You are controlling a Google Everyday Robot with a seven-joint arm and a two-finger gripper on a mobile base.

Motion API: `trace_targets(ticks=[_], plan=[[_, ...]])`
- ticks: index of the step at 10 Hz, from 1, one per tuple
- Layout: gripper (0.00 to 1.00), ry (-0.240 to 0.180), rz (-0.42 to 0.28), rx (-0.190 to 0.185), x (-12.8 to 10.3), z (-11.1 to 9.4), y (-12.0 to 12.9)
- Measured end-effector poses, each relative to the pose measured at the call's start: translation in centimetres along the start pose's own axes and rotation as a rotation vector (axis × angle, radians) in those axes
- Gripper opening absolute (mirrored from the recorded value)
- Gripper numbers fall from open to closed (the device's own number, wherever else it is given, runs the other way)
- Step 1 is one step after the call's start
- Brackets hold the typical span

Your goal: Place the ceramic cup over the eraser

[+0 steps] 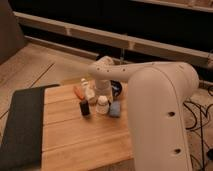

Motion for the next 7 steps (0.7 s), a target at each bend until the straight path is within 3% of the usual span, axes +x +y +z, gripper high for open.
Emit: trace_targets(ticks=[4, 5, 7], plan=[[0.04, -0.009, -0.018, -0.014, -0.3, -0.5, 0.5], [0.0, -0.005, -0.035, -0.02, -0.2, -1.1, 0.9], [0.0, -0.004, -0.099, 0.019, 0.0, -3.1, 1.6]])
